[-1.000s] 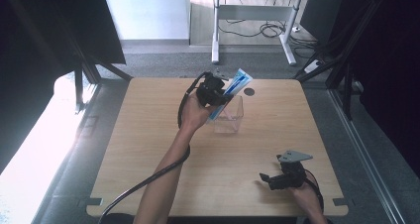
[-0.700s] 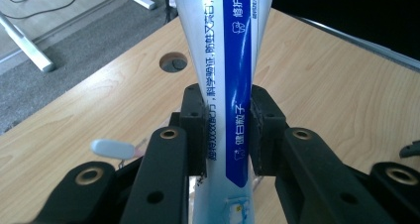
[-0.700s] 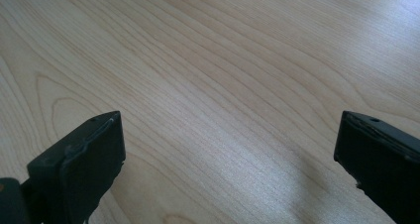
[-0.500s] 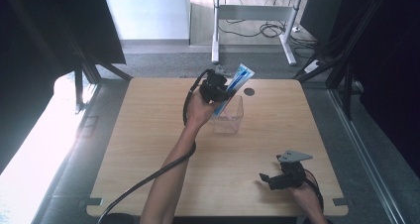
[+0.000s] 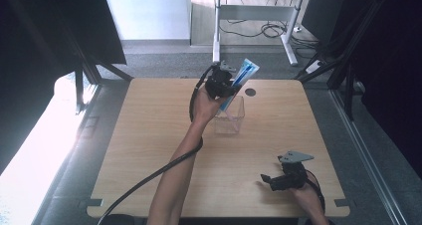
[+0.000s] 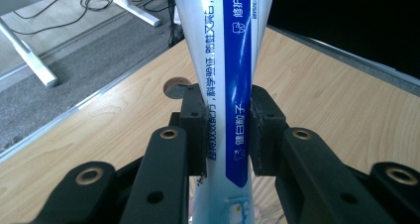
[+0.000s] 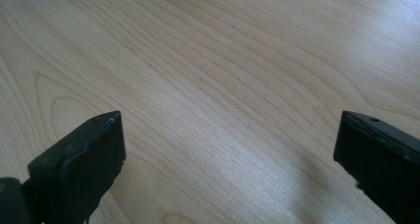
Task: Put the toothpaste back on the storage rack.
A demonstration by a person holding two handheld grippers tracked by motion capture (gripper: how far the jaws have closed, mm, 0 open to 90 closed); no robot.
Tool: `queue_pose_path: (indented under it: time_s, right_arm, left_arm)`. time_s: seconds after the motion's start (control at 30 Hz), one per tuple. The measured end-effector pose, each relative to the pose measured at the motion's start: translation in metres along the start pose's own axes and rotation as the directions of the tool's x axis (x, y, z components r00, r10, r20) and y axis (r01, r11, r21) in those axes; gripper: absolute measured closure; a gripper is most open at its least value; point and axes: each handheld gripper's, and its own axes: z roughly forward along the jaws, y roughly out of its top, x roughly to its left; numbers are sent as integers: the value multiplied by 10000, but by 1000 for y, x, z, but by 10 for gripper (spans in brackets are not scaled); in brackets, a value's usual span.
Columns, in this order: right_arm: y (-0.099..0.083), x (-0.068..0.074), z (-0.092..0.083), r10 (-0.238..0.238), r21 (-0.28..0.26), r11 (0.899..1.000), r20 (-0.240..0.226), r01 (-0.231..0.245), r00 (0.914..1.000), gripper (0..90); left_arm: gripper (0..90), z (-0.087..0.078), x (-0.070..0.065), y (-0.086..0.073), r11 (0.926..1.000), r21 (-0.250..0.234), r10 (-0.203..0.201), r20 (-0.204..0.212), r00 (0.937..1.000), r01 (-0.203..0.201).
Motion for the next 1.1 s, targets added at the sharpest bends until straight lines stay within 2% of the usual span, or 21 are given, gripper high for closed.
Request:
queue_pose_path:
  time_s: [0.37,0.6,0.77,1.1]
  right_arm:
    - [0,0,0,-8,17,10000,-6,8,10000,0]
    - [0,-1,0,-16,20,10000,-8,16,10000,0]
    - [-1,-2,0,-30,35,10000,2,30,10000,0]
    - [-1,-2,0,-32,58,10000,4,32,10000,0]
  left_arm:
    - [728,15,0,-10,9997,-202,91,-243,9997,-95]
    - [727,26,-3,-21,9996,-7,277,-298,9992,-277]
    - [726,34,-4,-30,9997,-5,247,-262,9994,-248]
    - [725,39,-6,-42,9993,144,343,-247,9991,-340]
